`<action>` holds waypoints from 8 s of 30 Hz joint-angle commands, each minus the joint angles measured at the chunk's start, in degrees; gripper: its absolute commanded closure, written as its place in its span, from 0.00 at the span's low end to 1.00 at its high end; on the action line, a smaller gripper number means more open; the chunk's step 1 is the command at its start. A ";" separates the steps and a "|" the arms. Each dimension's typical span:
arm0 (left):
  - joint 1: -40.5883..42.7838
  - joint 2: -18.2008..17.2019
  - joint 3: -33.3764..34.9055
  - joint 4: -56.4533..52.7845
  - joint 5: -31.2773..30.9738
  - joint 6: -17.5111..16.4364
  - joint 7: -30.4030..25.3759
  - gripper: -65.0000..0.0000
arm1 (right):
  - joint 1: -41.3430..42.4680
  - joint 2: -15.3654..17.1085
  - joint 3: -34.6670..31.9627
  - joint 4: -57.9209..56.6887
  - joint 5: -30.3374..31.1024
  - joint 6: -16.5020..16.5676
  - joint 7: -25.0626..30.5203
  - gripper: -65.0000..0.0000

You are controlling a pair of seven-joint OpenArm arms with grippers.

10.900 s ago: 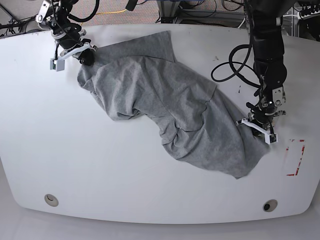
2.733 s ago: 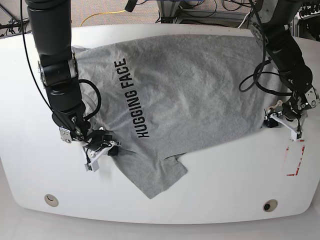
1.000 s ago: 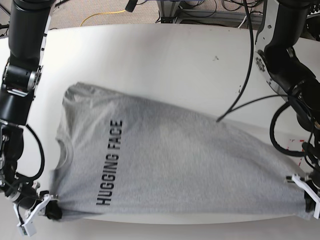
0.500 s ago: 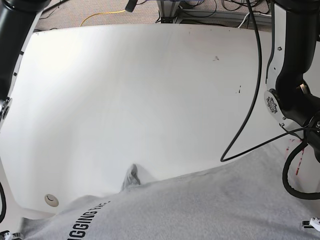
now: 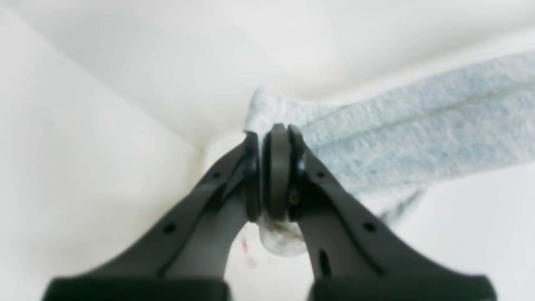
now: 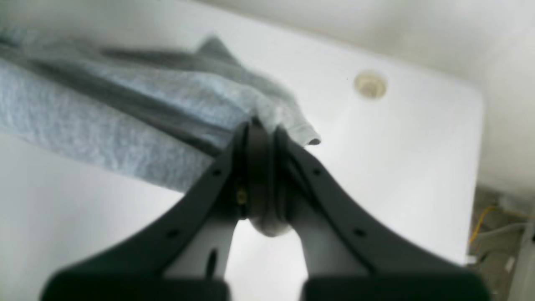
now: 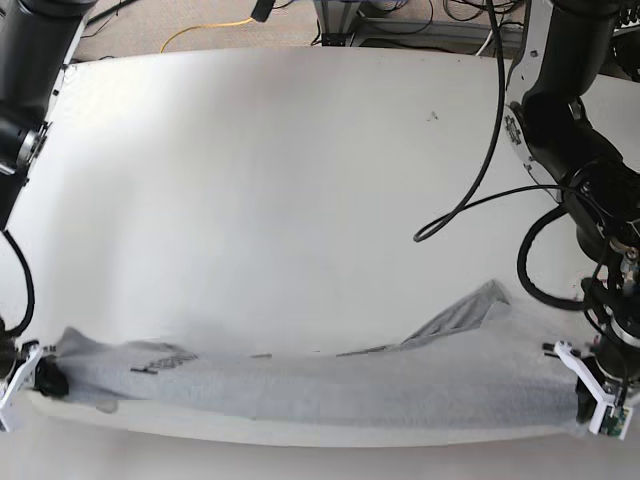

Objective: Fold the T-shirt properly

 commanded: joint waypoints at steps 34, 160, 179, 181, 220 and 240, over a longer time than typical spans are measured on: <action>42.61 6.04 -12.50 3.83 1.79 -6.29 -5.95 1.00 | -51.56 -9.70 21.67 23.02 0.36 -0.25 1.88 1.00; 38.21 -6.36 -2.31 -27.46 1.87 -6.29 -23.09 0.44 | -47.87 -16.55 24.74 25.75 -19.68 4.19 2.23 0.42; 39.00 -5.48 -2.57 -27.20 1.70 -6.29 -22.92 0.48 | -51.12 -24.99 30.28 18.27 -20.21 4.19 1.44 0.52; 39.36 -5.39 -2.48 -26.50 1.70 -6.29 -22.92 0.56 | -51.21 -24.99 30.28 16.25 -20.21 4.19 2.41 0.67; 59.05 -5.92 -2.66 -5.13 1.52 -6.29 -15.53 0.36 | -67.12 -24.55 30.55 42.54 -15.90 4.19 0.56 0.23; 56.06 -5.83 -2.66 -5.22 1.61 -6.29 -15.71 0.37 | -53.67 -27.02 12.26 35.42 -15.37 4.19 0.91 0.23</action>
